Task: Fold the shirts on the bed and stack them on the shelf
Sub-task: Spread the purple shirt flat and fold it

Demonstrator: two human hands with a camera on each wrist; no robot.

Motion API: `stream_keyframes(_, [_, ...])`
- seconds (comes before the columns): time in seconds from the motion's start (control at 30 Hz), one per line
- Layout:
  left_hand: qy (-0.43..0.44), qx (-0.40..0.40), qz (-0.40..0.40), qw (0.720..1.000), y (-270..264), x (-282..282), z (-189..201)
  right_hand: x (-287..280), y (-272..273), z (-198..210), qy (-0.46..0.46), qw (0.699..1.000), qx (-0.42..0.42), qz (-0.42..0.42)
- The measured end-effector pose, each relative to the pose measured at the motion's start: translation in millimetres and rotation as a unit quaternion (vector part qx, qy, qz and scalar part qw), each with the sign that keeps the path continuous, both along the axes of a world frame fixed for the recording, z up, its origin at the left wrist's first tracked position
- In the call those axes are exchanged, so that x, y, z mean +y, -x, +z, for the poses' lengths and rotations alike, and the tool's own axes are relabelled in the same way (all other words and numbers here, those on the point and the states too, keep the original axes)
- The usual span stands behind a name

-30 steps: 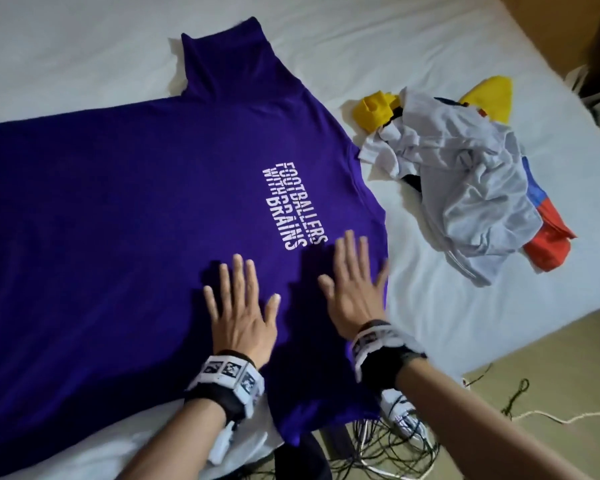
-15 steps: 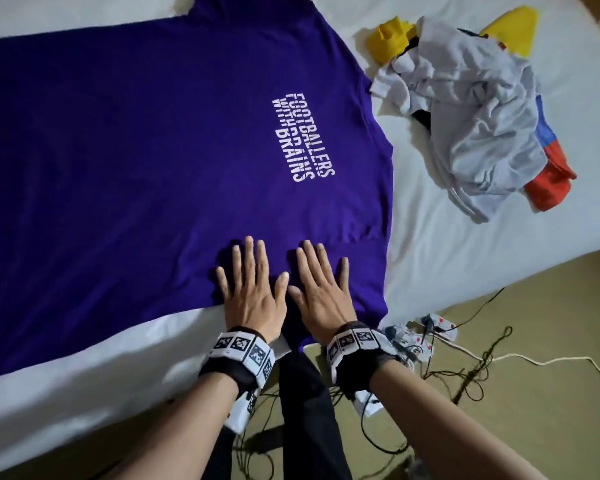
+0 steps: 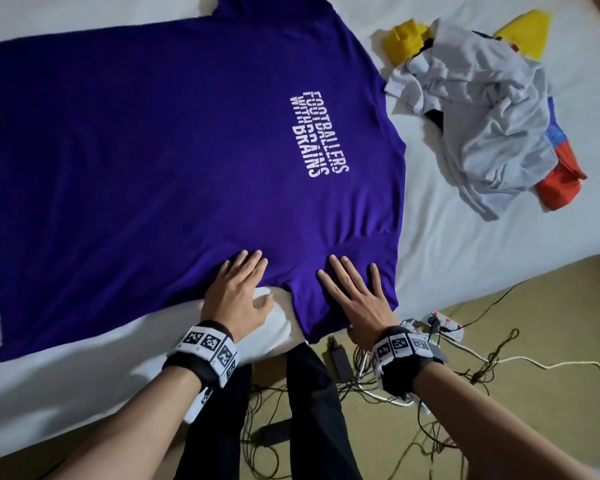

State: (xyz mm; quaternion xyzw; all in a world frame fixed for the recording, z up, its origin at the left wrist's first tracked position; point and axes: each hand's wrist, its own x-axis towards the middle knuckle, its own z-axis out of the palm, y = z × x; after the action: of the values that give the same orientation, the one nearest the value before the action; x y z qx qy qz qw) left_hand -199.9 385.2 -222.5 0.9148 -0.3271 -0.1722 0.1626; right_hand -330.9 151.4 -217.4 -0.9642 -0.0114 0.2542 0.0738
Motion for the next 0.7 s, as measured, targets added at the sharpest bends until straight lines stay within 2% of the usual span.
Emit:
stream_keyframes(0.2, [0.051,-0.064,0.003,0.997,-10.7,1.5,-6.6,-18.6,-1.9,3.9,-0.057,0.994,-0.076,-0.058])
stream_keyframes(0.27, [0.050,-0.049,0.019,0.997,-14.4,2.2,-4.7,-24.1,-1.6,5.3,-0.060,0.994,-0.068,-0.064])
stream_keyframes(0.4, [0.026,-0.042,0.008,0.999,-14.9,2.0,1.0,-19.5,0.0,2.6,-0.015,0.999,0.021,-0.021])
stream_keyframes(0.5, [0.004,-0.009,0.012,1.000,-16.2,-4.5,8.0,-12.7,-1.8,-2.5,0.029,0.999,0.006,-0.033])
stream_keyframes(0.7, [0.001,0.007,0.009,1.000,-19.6,-9.6,11.5,-8.4,0.0,0.8,-0.009,0.997,-0.024,-0.067])
